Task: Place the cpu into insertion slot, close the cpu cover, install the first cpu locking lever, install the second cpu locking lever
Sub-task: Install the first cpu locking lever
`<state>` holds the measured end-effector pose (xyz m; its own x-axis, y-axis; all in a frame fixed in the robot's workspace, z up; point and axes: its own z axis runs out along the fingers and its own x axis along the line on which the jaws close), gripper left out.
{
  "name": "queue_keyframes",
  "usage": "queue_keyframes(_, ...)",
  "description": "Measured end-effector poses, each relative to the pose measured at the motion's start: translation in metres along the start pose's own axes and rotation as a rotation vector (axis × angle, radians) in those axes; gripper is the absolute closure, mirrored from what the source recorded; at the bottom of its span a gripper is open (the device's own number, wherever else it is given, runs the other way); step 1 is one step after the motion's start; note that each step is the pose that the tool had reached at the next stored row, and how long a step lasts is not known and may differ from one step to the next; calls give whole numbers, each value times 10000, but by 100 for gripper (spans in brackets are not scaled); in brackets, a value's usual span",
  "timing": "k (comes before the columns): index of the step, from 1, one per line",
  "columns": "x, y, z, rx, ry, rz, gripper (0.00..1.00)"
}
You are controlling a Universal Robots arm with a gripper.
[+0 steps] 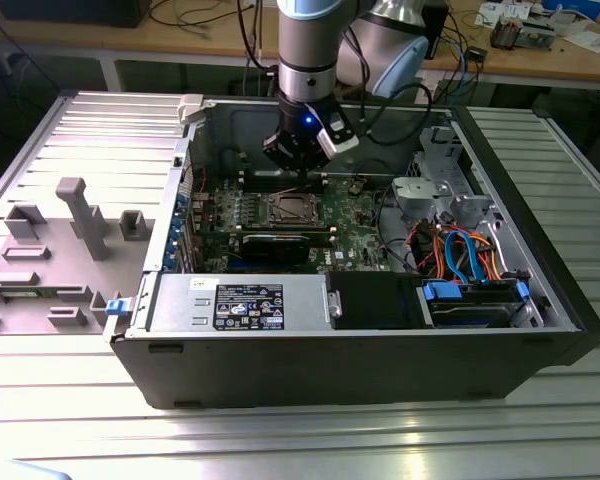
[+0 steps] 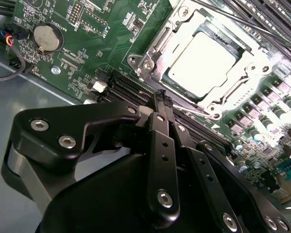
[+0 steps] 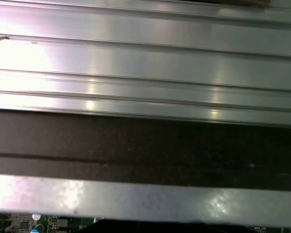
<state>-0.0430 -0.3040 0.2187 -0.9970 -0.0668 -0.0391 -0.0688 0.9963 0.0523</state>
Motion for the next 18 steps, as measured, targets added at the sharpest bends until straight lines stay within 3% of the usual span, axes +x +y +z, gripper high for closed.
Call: queue_keyframes(18,-30,-9,122,7,3,0,89)
